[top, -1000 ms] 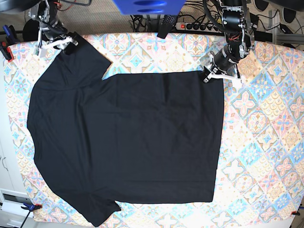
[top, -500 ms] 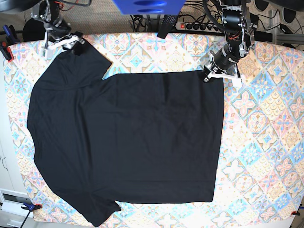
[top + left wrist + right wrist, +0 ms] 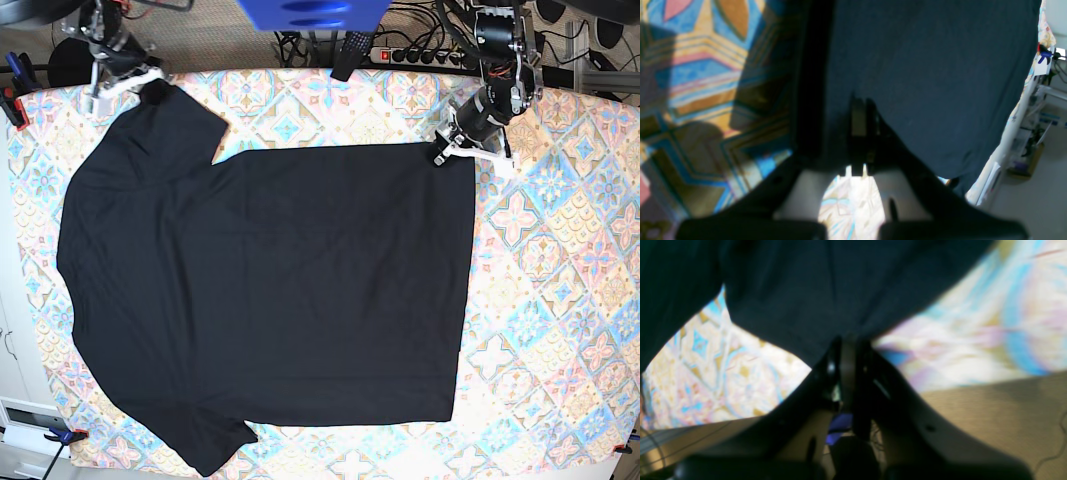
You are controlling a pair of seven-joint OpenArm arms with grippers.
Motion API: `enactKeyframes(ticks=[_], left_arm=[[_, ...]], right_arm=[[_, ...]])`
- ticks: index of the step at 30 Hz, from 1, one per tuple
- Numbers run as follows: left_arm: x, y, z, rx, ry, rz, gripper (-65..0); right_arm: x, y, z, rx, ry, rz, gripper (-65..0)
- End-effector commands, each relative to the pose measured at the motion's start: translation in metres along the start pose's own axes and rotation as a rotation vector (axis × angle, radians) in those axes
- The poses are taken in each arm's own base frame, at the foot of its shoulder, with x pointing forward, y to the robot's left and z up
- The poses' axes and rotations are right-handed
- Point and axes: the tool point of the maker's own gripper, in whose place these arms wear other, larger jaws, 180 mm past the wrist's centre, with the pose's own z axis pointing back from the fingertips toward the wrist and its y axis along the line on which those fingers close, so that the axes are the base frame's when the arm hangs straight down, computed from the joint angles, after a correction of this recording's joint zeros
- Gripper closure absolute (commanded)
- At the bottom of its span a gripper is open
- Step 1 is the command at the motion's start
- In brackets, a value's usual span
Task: Fold the T-shirt properly
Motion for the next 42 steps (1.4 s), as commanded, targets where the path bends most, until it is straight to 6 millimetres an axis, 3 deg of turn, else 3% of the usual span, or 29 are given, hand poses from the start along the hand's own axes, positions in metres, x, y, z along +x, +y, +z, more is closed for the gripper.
enactKeyframes(ticks=[1, 6, 12, 17, 22, 25, 28, 32, 37, 42], left_arm=[[0.004, 0.017, 0.008, 0.058, 0.001, -0.035, -0.1], [0.011, 0.032, 0.032, 0.098, -0.005, -0.110, -0.1], [-0.001, 0.050, 0.058, 0.142, 0.022, -0.161, -0.1], [-0.016, 0.051, 0.077, 0.148, 0.040, -0.181, -0.1], [-0.031, 0.054, 0.090, 0.157, 0.065, -0.188, -0.1], [-0.033, 0.056, 0.092, 0.161, 0.069, -0.187, -0.1], [-0.026, 0.048, 0.092, 0.144, 0.046, -0.199, -0.1], [-0.008, 0.008, 0.097, 0.061, -0.020, -0.263, -0.1], [0.023, -0.036, 0.091, -0.032, -0.105, -0.311, -0.1], [0.049, -0.061, 0.081, -0.081, -0.168, -0.333, -0.3]], right_arm=[[0.005, -0.010, 0.010, -0.018, -0.017, 0.007, -0.2], [-0.005, -0.037, 0.033, -0.085, -0.001, -0.004, -0.2], [-0.028, -0.037, 0.061, 0.009, 0.052, 0.078, -0.2], [-0.047, -0.043, 0.083, 0.020, 0.101, 0.099, -0.2], [-0.064, -0.048, 0.099, 0.005, 0.147, 0.096, -0.2], [-0.063, -0.043, 0.101, 0.027, 0.143, 0.113, -0.2], [-0.050, -0.028, 0.103, 0.091, 0.117, 0.173, -0.1], [-0.021, -0.018, 0.104, 0.099, 0.047, 0.235, -0.1], [0.040, 0.023, 0.088, 0.179, -0.116, 0.336, -0.1], [0.072, 0.041, 0.069, 0.215, -0.181, 0.372, 0.0]])
